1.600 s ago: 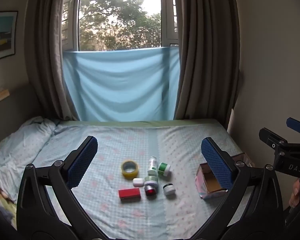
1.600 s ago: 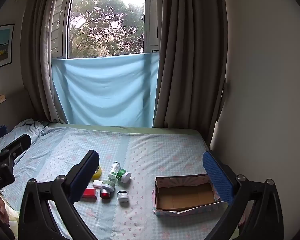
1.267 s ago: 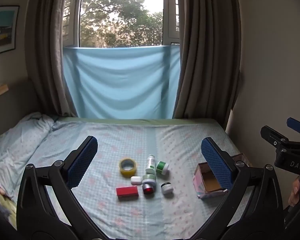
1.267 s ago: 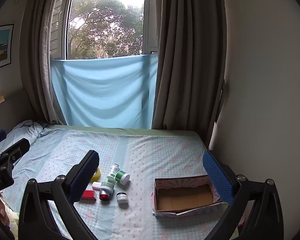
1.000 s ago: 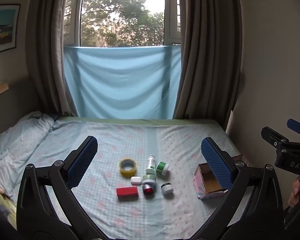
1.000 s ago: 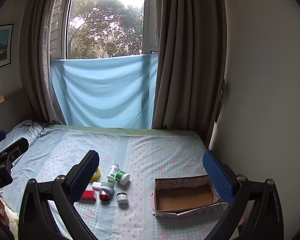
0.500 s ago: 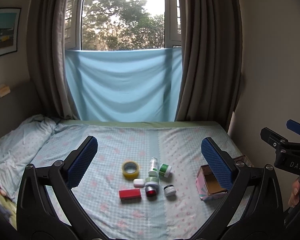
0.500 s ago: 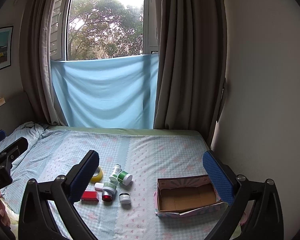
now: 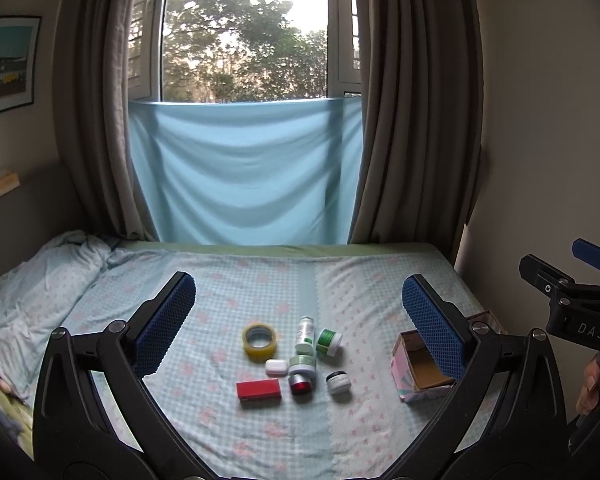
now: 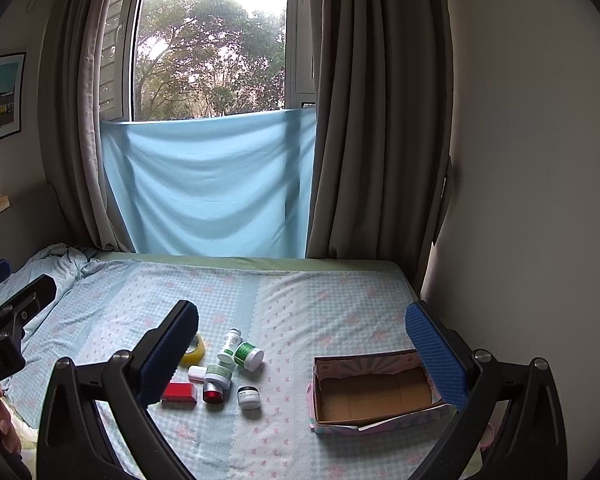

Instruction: Organize rigid objects

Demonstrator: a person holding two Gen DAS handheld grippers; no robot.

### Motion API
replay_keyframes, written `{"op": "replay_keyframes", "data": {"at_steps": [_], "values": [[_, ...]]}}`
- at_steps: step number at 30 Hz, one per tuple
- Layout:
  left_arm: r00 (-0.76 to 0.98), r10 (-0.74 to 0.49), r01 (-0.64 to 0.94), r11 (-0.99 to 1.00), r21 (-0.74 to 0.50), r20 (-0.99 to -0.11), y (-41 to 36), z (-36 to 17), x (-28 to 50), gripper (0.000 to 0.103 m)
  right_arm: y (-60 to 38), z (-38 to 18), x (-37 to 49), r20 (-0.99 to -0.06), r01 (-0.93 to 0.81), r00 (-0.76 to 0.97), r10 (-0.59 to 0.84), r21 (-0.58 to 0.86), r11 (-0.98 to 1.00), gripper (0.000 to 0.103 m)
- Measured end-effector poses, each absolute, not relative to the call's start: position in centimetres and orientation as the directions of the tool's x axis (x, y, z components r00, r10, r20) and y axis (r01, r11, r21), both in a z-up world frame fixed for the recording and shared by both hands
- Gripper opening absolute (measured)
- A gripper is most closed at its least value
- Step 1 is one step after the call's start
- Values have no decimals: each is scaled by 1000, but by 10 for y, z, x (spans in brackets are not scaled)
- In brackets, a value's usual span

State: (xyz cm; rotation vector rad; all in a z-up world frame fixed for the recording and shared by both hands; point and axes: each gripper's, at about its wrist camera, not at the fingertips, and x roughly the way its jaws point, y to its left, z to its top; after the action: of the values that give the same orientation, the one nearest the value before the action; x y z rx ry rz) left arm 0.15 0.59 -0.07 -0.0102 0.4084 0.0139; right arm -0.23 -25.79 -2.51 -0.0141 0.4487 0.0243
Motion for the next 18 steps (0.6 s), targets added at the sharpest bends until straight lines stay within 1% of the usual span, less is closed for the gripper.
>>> {"op": "replay_keyframes", "data": {"at_steps": [18], "values": [[916, 9, -13, 1000, -5, -401, 7, -2, 2, 102, -258, -22, 1, -442, -21, 897, 13, -12, 1000, 103]]}}
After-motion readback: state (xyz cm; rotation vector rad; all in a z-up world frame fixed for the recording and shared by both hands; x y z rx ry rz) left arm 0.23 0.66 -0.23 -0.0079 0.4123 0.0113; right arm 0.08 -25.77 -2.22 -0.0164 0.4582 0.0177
